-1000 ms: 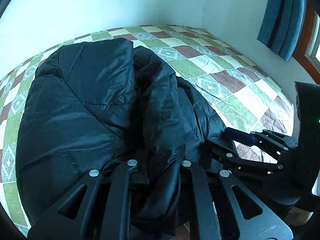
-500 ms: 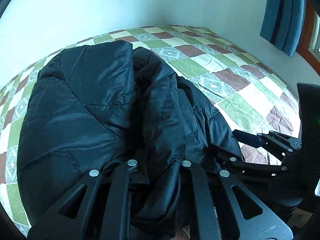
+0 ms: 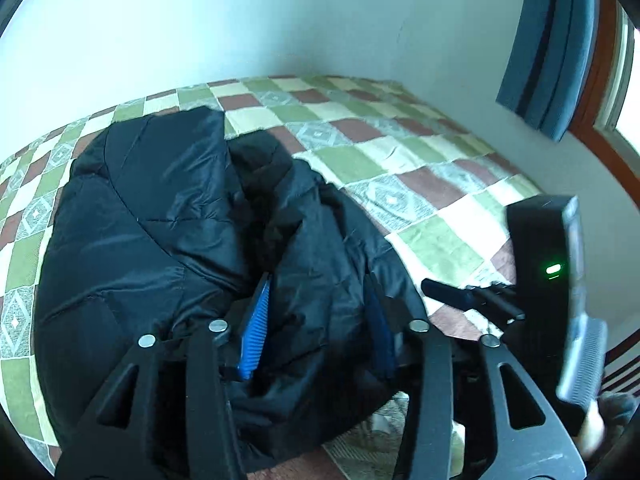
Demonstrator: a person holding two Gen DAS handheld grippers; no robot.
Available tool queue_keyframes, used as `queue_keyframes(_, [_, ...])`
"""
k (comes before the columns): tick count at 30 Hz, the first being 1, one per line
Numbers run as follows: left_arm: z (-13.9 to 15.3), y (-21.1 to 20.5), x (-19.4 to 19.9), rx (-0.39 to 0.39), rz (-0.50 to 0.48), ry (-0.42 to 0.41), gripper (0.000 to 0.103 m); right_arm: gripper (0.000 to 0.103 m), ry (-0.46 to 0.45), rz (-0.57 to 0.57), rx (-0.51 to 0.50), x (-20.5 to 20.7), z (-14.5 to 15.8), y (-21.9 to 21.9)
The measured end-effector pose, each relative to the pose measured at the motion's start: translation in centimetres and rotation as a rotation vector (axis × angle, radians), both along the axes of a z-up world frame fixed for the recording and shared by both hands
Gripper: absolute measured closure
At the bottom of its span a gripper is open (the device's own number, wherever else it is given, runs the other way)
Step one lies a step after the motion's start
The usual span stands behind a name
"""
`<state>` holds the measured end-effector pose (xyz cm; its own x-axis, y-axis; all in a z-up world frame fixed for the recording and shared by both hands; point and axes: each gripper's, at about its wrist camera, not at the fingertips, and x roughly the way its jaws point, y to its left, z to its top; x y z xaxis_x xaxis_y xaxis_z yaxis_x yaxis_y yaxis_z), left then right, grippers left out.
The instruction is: Fold large clothes
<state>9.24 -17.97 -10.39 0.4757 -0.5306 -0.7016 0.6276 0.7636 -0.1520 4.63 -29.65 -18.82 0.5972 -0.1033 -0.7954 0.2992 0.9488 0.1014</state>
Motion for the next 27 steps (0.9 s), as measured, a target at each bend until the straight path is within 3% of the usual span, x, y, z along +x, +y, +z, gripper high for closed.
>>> queue_keyframes(6, [3.4, 2.9, -0.7, -0.102, 0.038, 0.002, 0.049, 0.048, 0.003, -0.011, -0.019, -0.1, 0.4, 0.0])
queue_keyframes(12, [5.0, 7.5, -0.2, -0.099, 0.161, -0.055, 0.046, 0.048, 0.005, -0.019, -0.038, -0.3, 1.0, 0.0])
queue_keyframes(17, [3.8, 12.6, 1.7, -0.035, 0.331, -0.084, 0.045, 0.048, -0.02, -0.033, -0.053, -0.4, 2.8, -0.4])
queue_keyframes(21, [1.7, 15.7, 3.2, 0.004, 0.412, -0.043, 0.045, 0.048, -0.073, -0.041, -0.059, -0.3, 5.5, -0.2])
queue_keyframes(27, [0.2, 17.8, 3.8, -0.021, 0.428, -0.016, 0.038, 0.044, -0.165, 0.033, -0.054, 1.2, 9.9, 2.7])
